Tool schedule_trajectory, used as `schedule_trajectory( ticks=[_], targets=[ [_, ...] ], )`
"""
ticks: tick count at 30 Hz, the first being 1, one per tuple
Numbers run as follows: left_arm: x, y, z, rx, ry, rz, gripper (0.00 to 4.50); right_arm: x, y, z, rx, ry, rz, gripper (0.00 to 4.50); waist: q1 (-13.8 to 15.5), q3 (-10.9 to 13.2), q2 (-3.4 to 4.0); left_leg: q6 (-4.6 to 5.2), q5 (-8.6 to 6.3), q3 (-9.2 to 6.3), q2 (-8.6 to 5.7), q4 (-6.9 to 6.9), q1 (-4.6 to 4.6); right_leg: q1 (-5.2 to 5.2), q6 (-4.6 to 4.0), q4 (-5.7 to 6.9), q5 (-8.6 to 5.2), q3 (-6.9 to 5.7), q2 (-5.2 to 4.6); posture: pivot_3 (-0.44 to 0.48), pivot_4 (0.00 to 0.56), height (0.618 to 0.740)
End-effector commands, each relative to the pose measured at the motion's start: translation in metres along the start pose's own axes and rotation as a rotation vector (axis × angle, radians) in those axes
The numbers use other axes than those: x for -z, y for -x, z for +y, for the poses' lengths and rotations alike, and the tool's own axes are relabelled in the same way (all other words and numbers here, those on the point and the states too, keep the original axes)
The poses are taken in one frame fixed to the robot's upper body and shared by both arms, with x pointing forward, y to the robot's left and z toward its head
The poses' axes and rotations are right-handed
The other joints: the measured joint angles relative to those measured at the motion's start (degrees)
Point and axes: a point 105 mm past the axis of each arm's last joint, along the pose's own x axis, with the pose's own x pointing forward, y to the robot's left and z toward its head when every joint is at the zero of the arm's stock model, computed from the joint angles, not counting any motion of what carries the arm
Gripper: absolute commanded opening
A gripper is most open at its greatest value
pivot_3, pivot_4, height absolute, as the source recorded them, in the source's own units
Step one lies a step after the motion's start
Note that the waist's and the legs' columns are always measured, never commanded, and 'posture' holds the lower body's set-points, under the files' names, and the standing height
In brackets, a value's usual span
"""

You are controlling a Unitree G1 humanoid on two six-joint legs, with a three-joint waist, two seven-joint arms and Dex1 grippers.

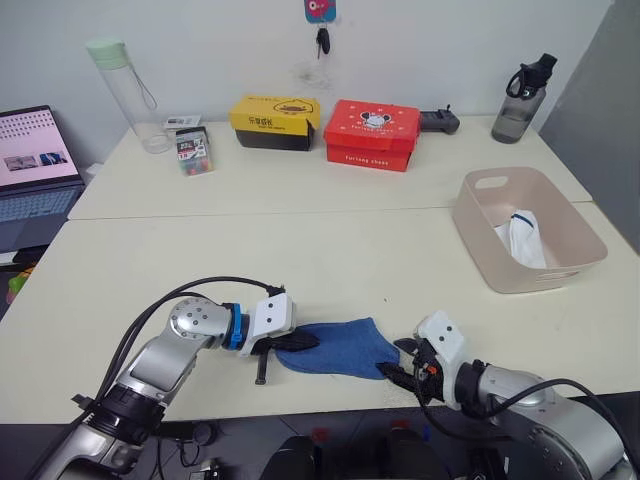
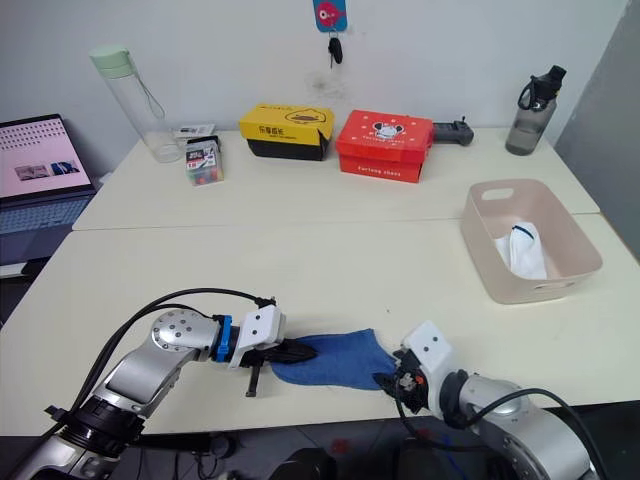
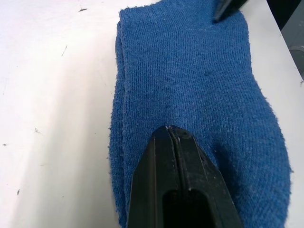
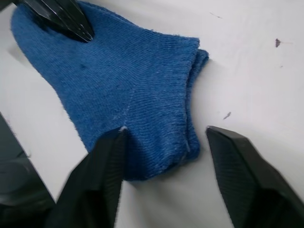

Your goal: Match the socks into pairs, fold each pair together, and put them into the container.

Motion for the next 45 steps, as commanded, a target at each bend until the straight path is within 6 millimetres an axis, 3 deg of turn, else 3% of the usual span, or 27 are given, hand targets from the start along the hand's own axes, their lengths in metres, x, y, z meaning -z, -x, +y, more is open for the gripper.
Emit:
schedule_trajectory(
  ticks=[1,5,12,19,28,34,38,42,45],
  targets=[
    [0.013,0.0,-0.007,0.018,0.034,0.045,0.0,0.002,-0.002,0.01,-0.047,0.113,0.024,1.44,-0.01,0.0,0.0,0.0,0.0,0.0,0.0,0.0,0.0,0.0,0.0,0.0,0.0,-0.01,0.0,0.0,0.15,0.726],
    [0.006,0.003,-0.006,0.026,0.018,0.032,0.0,0.001,-0.003,0.009,-0.052,0.117,0.008,0.02,-0.01,0.0,-0.01,0.0,0.0,-0.01,0.01,0.0,-0.01,0.0,0.0,-0.01,0.0,-0.02,0.01,0.0,0.15,0.726],
    [-0.02,0.007,-0.005,0.091,0.036,-0.023,0.0,-0.006,0.007,-0.01,-0.023,0.084,-0.021,0.02,0.0,0.02,-0.01,0.0,0.0,-0.01,0.0,0.01,-0.04,-0.01,0.0,0.0,0.0,-0.01,0.01,0.0,0.15,0.726],
    [-0.041,-0.014,0.019,0.078,-0.005,-0.061,0.0,-0.029,0.032,-0.028,-0.04,0.104,-0.04,0.02,0.87,0.09,-0.08,0.01,0.0,-0.01,-0.04,0.09,-0.1,0.01,0.01,-0.04,0.0,-0.04,0.0,0.0,0.15,0.726],
    [-0.034,-0.042,0.015,0.108,-0.067,-0.011,0.0,-0.048,0.034,-0.016,-0.101,0.228,0.013,0.02,0.57,0.11,-0.12,0.01,0.0,0.0,0.0,0.07,-0.13,-0.02,0.01,-0.04,0.0,-0.05,0.01,0.0,0.15,0.726],
    [-0.027,-0.047,0.018,0.098,-0.087,0.026,0.0,-0.059,0.028,-0.001,-0.187,0.236,0.025,0.02,0.6,0.11,-0.12,0.01,0.0,0.0,0.0,0.08,-0.14,-0.01,0.0,-0.05,0.0,-0.05,0.0,0.0,0.15,0.726],
    [-0.025,-0.048,0.016,0.11,-0.097,0.023,0.0,-0.069,0.014,0.011,-0.251,0.207,0.016,0.02,0.56,0.11,-0.12,0.01,0.0,-0.01,0.0,0.09,-0.13,-0.01,0.0,-0.04,0.0,-0.05,0.0,0.0,0.15,0.726],
    [-0.025,-0.04,0.015,0.109,-0.158,0.038,0.0,-0.076,-0.002,0.015,-0.285,0.161,0.009,0.02,0.49,0.11,-0.13,0.0,0.0,-0.01,0.0,0.08,-0.12,-0.02,0.0,-0.03,0.0,-0.04,0.0,0.0,0.15,0.726],
    [-0.037,-0.025,0.022,0.092,-0.204,0.029,0.0,-0.076,-0.005,0.017,-0.302,0.158,0.021,0.02,0.49,0.11,-0.13,0.0,0.0,-0.03,-0.01,0.09,-0.14,-0.04,0.0,-0.03,0.0,-0.06,-0.01,0.0,0.15,0.726]
  ],
)
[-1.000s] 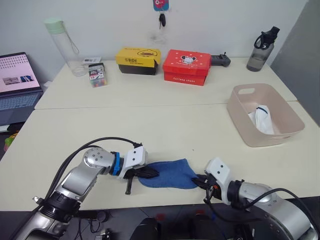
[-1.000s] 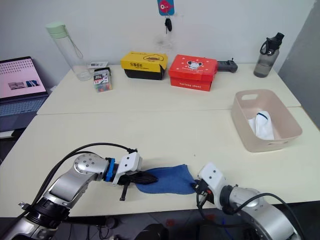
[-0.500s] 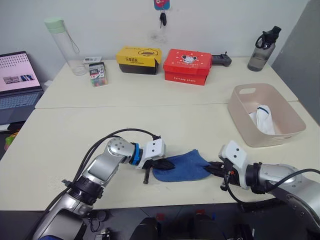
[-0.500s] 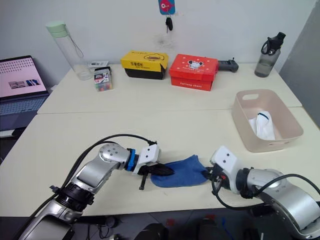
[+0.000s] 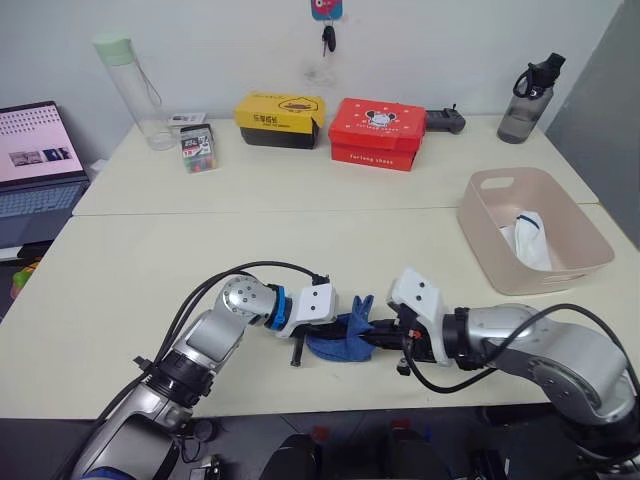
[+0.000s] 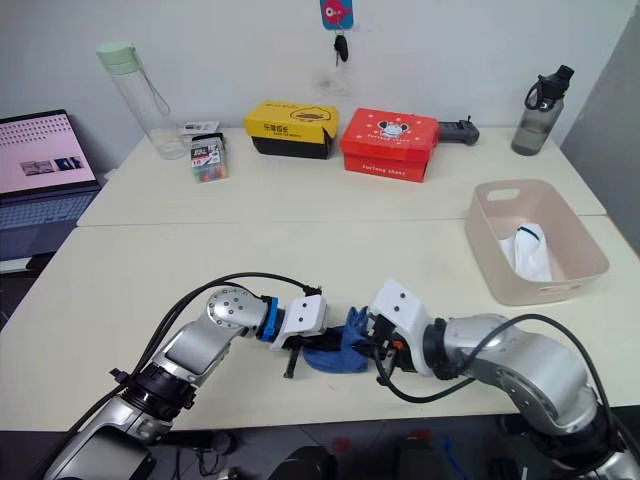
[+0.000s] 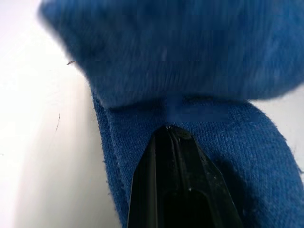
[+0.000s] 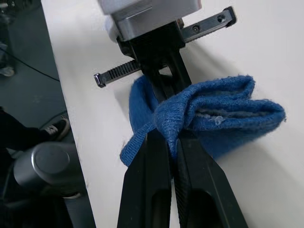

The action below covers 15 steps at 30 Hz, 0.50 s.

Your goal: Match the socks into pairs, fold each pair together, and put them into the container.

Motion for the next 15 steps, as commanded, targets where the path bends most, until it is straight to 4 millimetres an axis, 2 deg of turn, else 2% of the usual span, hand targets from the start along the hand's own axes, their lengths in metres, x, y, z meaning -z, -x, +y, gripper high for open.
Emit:
schedule_trajectory(
  ticks=[1,5,8,15],
  targets=[
    [-0.009,0.017,0.005,-0.013,-0.043,0.011,0.0,-0.003,0.001,0.001,-0.008,0.017,-0.002,0.02,-0.05,0.0,0.0,0.0,0.0,0.0,0.0,0.0,0.01,0.0,0.0,0.01,0.0,0.01,0.0,0.0,0.15,0.726],
    [-0.012,0.026,-0.002,0.03,-0.012,0.01,0.0,-0.005,0.001,-0.001,-0.011,0.014,0.0,0.02,-0.32,0.0,0.0,0.0,0.0,-0.01,0.0,-0.01,-0.01,-0.03,0.0,0.02,0.0,0.01,0.0,0.0,0.15,0.726],
    [0.005,0.022,-0.012,0.054,0.002,0.065,0.0,-0.009,-0.002,0.001,-0.044,-0.027,-0.019,0.02,-0.57,0.0,0.0,0.0,0.0,-0.01,0.0,-0.02,0.0,-0.03,0.0,0.03,0.0,0.0,0.0,0.0,0.15,0.726],
    [0.017,0.013,-0.01,0.032,0.036,0.073,0.0,-0.008,-0.015,0.002,-0.087,-0.109,-0.02,0.02,-0.54,0.0,0.01,0.0,0.0,-0.03,0.0,-0.02,0.01,-0.02,0.0,0.03,0.0,-0.02,0.0,0.0,0.15,0.726]
  ],
)
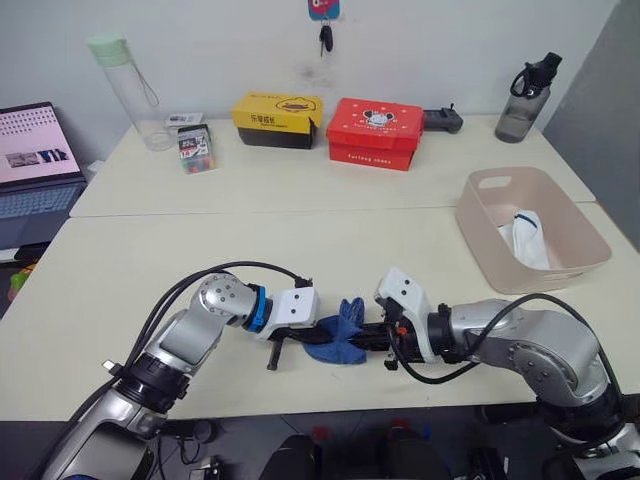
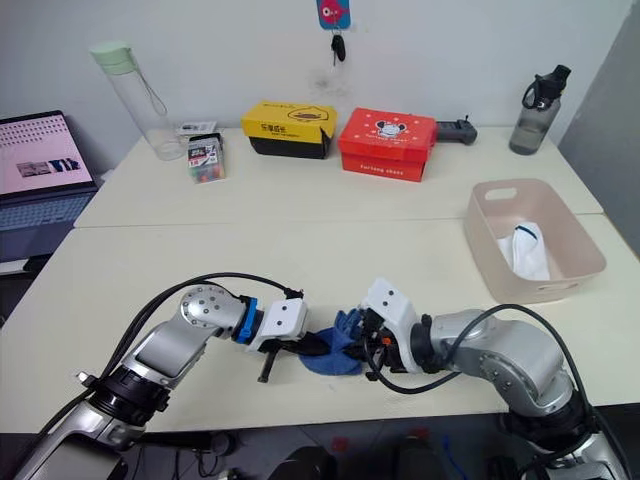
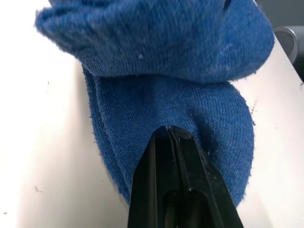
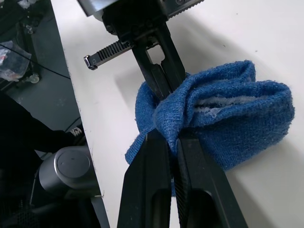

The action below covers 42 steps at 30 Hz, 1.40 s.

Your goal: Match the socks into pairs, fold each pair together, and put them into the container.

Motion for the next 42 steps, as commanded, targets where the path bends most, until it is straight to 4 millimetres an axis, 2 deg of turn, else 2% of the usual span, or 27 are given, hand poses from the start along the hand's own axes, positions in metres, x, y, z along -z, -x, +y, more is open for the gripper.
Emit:
schedule_trajectory(
  ticks=[1,6,8,12,15,17,18,21,23,27,31,34,36,37,42],
  targets=[
    [0.009,-0.005,-0.001,0.002,0.014,0.026,0.0,-0.008,-0.007,0.003,-0.03,-0.006,-0.026,0.02,-0.02,0.0,0.01,0.0,0.0,0.0,0.01,-0.01,0.01,0.0,0.0,0.02,0.0,0.0,0.0,0.0,0.15,0.726],
    [0.01,-0.003,0.001,-0.012,0.023,0.022,0.0,-0.003,-0.024,-0.001,-0.033,-0.043,-0.016,0.02,-0.06,-0.01,0.01,0.0,0.0,0.0,0.0,0.0,0.01,-0.01,0.0,0.02,0.0,0.01,0.0,0.0,0.15,0.726],
    [0.011,0.004,0.004,-0.043,0.049,0.018,0.0,-0.004,-0.028,-0.001,-0.041,-0.059,-0.023,0.02,-0.11,-0.01,0.01,0.0,0.0,0.0,0.0,0.0,0.02,-0.01,0.0,0.02,0.0,0.01,0.0,0.0,0.15,0.726],
    [0.017,0.02,0.011,-0.112,0.098,0.025,0.0,-0.014,-0.029,0.006,-0.089,-0.053,-0.064,1.13,-0.28,0.0,0.01,0.0,0.0,0.0,0.01,-0.01,0.02,-0.04,0.0,0.07,0.0,0.01,0.01,0.0,0.15,0.726],
    [0.019,0.032,0.015,-0.164,0.133,0.017,0.0,-0.022,-0.022,0.011,-0.111,-0.048,-0.083,2.19,-0.3,0.0,0.02,0.0,0.0,0.0,0.02,-0.02,0.02,-0.06,0.0,0.07,0.0,0.01,0.01,0.0,0.15,0.726],
    [0.012,0.039,0.019,-0.184,0.151,-0.025,0.0,-0.027,-0.013,0.014,-0.132,-0.039,-0.104,3.01,-0.21,0.0,0.02,0.0,0.0,-0.01,0.01,-0.02,0.01,-0.06,0.0,0.06,0.0,0.0,0.01,0.0,0.15,0.726],
    [0.008,0.043,0.021,-0.193,0.16,-0.047,0.0,-0.029,-0.008,0.016,-0.143,-0.029,-0.119,3.23,-0.11,0.01,0.03,0.0,0.0,-0.02,0.01,-0.01,-0.01,-0.06,0.0,0.06,0.0,0.0,0.01,0.0,0.15,0.726],
    [-0.003,0.058,0.027,-0.227,0.186,-0.103,0.0,-0.038,0.004,0.012,-0.123,-0.037,-0.184,4.29,-0.14,0.02,0.02,0.0,0.0,-0.05,-0.01,0.0,-0.04,-0.06,0.0,0.04,0.0,-0.03,0.0,0.0,0.15,0.726],
    [-0.012,0.071,0.033,-0.255,0.195,-0.132,0.0,-0.044,0.01,0.002,-0.07,-0.052,-0.241,4.29,-0.22,0.02,0.03,0.0,0.0,-0.05,0.01,-0.01,-0.04,-0.07,0.0,0.06,0.0,-0.03,0.0,0.0,0.15,0.726],
    [-0.032,0.08,0.037,-0.239,0.15,-0.16,0.0,-0.045,0.01,-0.016,0.052,-0.027,-0.281,3.46,-0.22,0.02,0.03,0.0,0.0,-0.04,0.0,-0.02,-0.03,-0.07,0.0,0.06,0.0,-0.02,0.0,0.0,0.15,0.726],
    [-0.046,0.073,0.024,-0.129,0.108,-0.159,0.0,-0.036,0.002,-0.018,0.074,-0.007,-0.288,2.04,-0.28,0.02,0.03,0.0,0.0,-0.02,0.0,-0.02,-0.04,-0.07,0.0,0.04,0.0,0.0,0.0,0.0,0.15,0.726],
    [-0.056,0.067,0.018,-0.067,0.07,-0.171,0.0,-0.017,-0.01,-0.024,0.102,0.023,-0.242,0.96,-0.32,0.03,0.04,0.0,0.0,-0.01,0.02,-0.03,-0.03,-0.08,0.0,0.06,0.0,-0.01,0.01,0.0,0.15,0.726],
    [-0.059,0.064,0.016,-0.039,0.053,-0.174,0.0,-0.012,-0.017,-0.024,0.101,0.033,-0.234,0.24,-0.32,0.03,0.04,0.0,0.0,0.0,0.01,-0.02,-0.03,-0.08,0.0,0.06,0.0,0.01,0.01,0.0,0.15,0.726],
    [-0.06,0.063,0.015,-0.03,0.049,-0.174,0.0,-0.011,-0.019,-0.024,0.098,0.034,-0.236,0.05,-0.32,0.03,0.04,0.0,0.0,0.0,0.0,-0.02,-0.04,-0.09,0.0,0.06,0.0,0.01,0.01,0.0,0.15,0.726],
    [-0.062,0.042,0.01,0.066,-0.018,-0.17,0.0,-0.011,-0.031,-0.024,0.091,0.06,-0.216,0.05,-0.24,0.03,0.04,0.0,0.0,0.0,-0.01,-0.01,-0.04,-0.07,0.0,0.04,0.0,0.01,0.01,0.0,0.15,0.726]
  ],
)
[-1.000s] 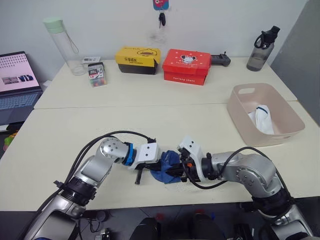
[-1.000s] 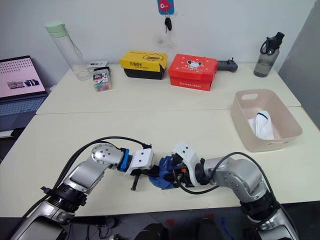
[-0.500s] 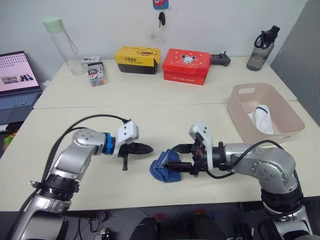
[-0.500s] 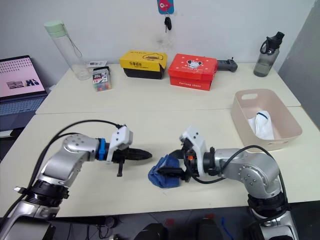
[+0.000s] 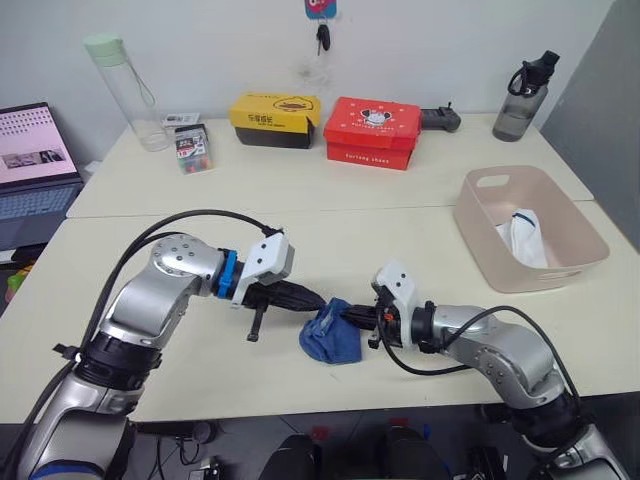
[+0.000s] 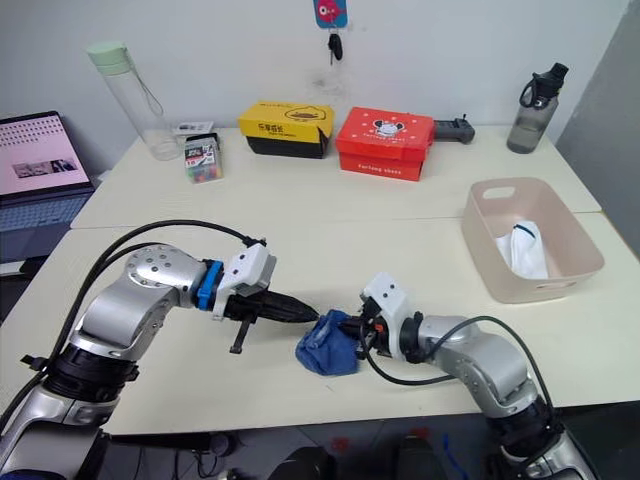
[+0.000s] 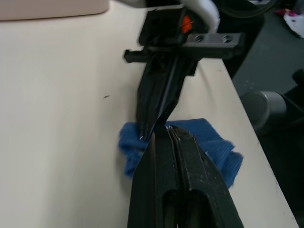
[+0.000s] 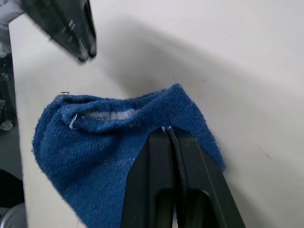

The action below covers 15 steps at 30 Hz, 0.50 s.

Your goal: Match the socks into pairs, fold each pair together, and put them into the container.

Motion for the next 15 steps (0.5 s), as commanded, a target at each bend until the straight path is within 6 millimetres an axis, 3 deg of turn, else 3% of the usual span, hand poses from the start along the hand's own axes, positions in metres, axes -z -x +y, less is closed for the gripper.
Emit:
schedule_trajectory(
  ticks=[1,7,10,15],
  targets=[
    [-0.003,-0.012,-0.002,0.054,-0.073,0.007,0.0,-0.011,-0.003,0.007,-0.027,0.058,-0.028,0.05,-0.01,0.0,0.0,0.0,0.0,0.0,0.0,0.01,0.0,0.0,0.0,0.0,0.0,0.0,0.0,0.0,0.15,0.726],
    [0.02,-0.028,-0.011,0.101,-0.044,0.038,0.0,-0.006,-0.005,0.008,-0.022,0.068,-0.002,0.05,-0.03,0.0,0.0,0.0,0.0,0.0,0.01,0.0,0.0,-0.01,0.0,0.01,0.0,0.0,0.0,0.0,0.15,0.726],
    [0.041,-0.029,-0.016,0.117,-0.031,0.105,0.0,-0.002,-0.006,0.007,-0.011,0.068,0.016,0.05,-0.03,0.0,0.0,0.0,0.0,0.0,0.01,0.0,0.02,-0.01,0.0,0.01,0.0,0.0,0.0,0.0,0.15,0.726],
    [0.056,-0.025,-0.018,0.1,-0.006,0.173,0.0,-0.003,-0.006,0.005,0.001,0.075,0.013,0.05,0.06,0.0,0.0,0.0,0.0,-0.03,0.0,0.0,0.01,0.0,0.0,0.0,0.0,-0.01,0.0,0.0,0.15,0.726]
  ],
)
